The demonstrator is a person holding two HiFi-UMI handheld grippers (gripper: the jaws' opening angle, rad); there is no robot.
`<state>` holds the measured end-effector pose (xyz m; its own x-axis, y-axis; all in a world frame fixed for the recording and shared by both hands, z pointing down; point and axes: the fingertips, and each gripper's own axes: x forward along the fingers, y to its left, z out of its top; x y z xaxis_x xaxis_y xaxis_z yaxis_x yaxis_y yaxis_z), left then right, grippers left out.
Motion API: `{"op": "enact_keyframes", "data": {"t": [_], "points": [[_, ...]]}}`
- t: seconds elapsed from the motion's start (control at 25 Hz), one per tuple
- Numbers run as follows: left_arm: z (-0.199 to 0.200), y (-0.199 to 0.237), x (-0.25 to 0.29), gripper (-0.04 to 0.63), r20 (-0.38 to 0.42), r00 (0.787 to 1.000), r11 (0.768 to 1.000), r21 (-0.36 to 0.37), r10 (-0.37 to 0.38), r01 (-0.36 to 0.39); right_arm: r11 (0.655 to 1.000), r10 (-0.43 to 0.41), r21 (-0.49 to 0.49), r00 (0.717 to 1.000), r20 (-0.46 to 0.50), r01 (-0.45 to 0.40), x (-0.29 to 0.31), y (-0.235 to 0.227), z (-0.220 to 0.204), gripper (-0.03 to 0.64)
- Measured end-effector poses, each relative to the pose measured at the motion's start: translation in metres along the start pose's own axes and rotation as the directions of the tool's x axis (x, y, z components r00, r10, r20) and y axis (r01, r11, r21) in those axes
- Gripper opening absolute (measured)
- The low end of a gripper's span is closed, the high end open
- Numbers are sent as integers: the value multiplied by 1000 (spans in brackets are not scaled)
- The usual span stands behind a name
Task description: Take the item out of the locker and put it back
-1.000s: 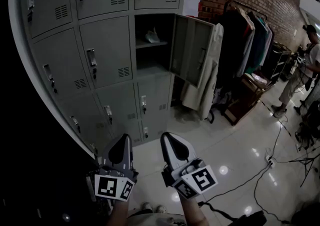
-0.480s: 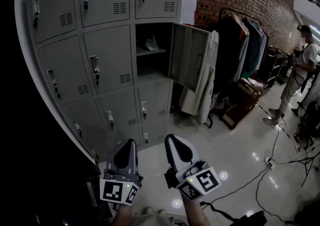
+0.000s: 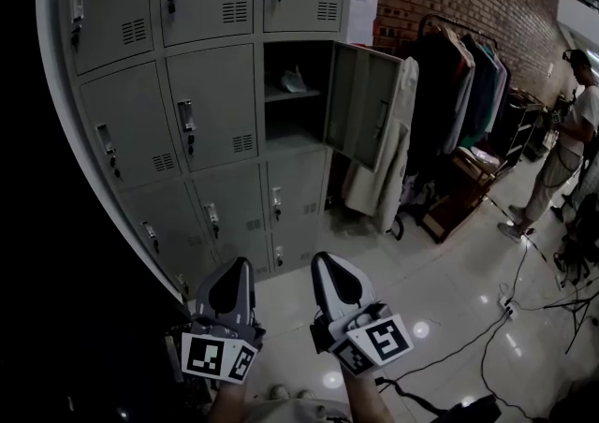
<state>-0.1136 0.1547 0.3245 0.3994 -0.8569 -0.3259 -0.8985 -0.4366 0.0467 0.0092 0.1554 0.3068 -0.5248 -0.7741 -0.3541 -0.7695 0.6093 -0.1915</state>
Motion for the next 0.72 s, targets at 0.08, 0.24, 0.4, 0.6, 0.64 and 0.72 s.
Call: {"op": "enact_keyframes", "data": {"t": [0.08,0.24,0.4,0.6,0.64,0.72], "points": [[1,2,-2,6,3,1000,1000,0,2,-2,1000,2,11,1000,-2,-2,0,1,-1,2],[2,3,-2,5,6,1000,1000,-2,-1,1,1000,-2,14,1000,-9,2,0,2,-2,2],[2,4,-2,5,6,1000,1000,-2,-6,6,1000,-4,8,1000,1,4,-1,2,1,2],[0,7,-1,5,7,1000,1000,-6,-5,5,1000,-8,1,1000,-2,8,-1,1,0,2],[1,7,-1,6,8,1000,1000,-6,-5,5,1000,-9,0,1000,-3,9,-1,1,-1,2],[2,8,-1,5,9,1000,1000,-5,-5,5,1000,-11,-1,1000,-5,11,-1,2,-1,2]]}}
